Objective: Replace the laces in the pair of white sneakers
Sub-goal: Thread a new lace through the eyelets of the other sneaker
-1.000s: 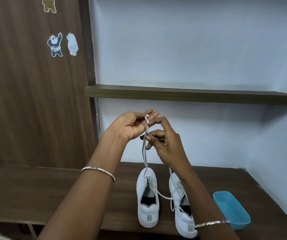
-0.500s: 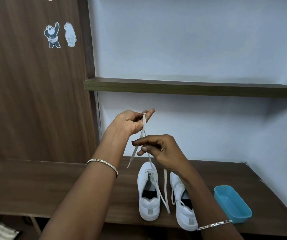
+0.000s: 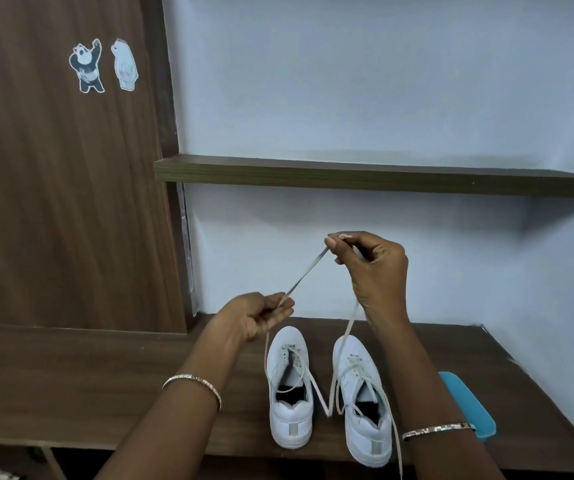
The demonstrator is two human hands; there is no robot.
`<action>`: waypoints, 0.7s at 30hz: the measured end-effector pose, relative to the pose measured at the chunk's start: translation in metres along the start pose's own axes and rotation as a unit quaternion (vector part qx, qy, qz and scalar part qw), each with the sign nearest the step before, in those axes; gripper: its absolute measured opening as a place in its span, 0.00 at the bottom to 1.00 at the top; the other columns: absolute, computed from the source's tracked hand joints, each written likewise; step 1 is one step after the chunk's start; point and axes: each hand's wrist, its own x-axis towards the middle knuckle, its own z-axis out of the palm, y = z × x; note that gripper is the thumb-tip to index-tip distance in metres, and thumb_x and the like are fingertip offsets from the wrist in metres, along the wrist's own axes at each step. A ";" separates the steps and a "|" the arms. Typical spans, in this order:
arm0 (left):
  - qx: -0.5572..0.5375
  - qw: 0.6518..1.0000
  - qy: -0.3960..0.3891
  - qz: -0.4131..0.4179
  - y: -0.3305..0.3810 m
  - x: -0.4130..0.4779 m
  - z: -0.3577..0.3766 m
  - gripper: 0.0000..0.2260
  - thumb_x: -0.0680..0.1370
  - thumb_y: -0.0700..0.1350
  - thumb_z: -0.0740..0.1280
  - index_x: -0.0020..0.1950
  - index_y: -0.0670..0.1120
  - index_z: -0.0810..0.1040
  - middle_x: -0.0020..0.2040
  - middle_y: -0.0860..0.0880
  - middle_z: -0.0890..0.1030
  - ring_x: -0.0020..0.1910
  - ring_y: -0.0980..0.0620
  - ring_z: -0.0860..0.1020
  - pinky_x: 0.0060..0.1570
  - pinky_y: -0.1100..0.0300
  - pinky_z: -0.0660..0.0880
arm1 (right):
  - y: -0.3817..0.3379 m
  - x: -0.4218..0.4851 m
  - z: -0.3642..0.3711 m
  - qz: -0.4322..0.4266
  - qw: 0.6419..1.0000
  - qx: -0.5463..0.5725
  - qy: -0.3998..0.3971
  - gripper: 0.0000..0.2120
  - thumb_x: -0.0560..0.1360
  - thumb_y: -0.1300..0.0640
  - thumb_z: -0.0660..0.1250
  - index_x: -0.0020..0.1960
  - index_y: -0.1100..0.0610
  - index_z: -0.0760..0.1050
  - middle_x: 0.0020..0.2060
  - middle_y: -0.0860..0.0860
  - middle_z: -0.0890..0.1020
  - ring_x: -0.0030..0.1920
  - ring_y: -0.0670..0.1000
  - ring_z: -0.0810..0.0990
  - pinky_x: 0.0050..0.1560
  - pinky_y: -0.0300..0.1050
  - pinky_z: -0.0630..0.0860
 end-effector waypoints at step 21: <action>0.408 0.864 -0.122 0.269 -0.005 -0.039 0.037 0.22 0.83 0.62 0.50 0.61 0.56 0.79 0.64 0.59 0.77 0.65 0.60 0.71 0.66 0.53 0.65 | 0.005 0.008 0.012 0.144 0.969 0.185 -0.080 0.09 0.77 0.63 0.69 0.57 0.64 0.79 0.47 0.57 0.87 0.50 0.57 0.86 0.52 0.52 0.82</action>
